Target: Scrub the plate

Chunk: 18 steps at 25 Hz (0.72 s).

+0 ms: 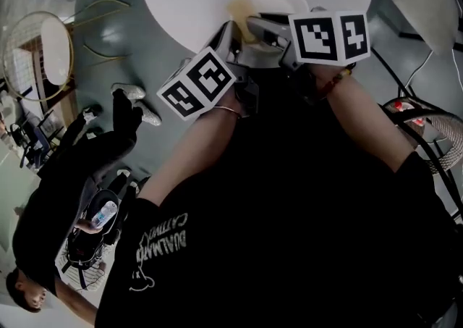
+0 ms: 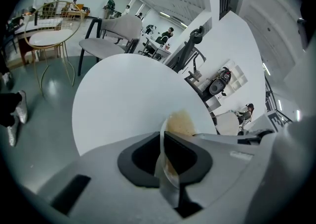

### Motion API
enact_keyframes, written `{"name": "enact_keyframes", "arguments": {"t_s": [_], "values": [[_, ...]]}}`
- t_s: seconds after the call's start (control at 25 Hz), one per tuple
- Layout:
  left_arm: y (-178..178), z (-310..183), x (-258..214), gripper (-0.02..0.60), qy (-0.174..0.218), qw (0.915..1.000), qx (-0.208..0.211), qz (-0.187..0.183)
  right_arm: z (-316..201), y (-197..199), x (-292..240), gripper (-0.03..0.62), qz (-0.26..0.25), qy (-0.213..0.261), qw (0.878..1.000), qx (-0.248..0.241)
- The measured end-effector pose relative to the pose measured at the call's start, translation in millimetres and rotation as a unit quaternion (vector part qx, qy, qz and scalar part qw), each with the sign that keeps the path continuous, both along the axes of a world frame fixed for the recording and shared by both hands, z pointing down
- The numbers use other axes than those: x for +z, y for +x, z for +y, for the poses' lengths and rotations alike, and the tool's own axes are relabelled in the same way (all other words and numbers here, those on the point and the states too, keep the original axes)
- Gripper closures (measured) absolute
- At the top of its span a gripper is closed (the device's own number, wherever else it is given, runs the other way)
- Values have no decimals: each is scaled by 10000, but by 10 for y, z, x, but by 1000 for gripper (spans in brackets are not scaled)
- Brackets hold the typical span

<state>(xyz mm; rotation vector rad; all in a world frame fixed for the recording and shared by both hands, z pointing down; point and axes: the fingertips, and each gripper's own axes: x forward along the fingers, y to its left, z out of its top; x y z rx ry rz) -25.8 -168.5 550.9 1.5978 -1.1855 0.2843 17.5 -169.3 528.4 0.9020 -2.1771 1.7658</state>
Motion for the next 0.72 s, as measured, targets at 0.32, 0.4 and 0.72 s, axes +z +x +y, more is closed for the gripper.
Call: {"name": "enact_keyframes", "arguments": {"t_s": [0.32,0.4,0.72], "values": [[-60,-23,26,554,-73,10000,-50,24,-3,48,19,530,373,74,9992,-89],[-113,-42,20,554,-85,9999,-47,28,-17,69,15,530,469,79,9989,-47],[-85,-42,16,554,-109,9999,26,29,-14,430,21,530,631,43,9975,311]]}}
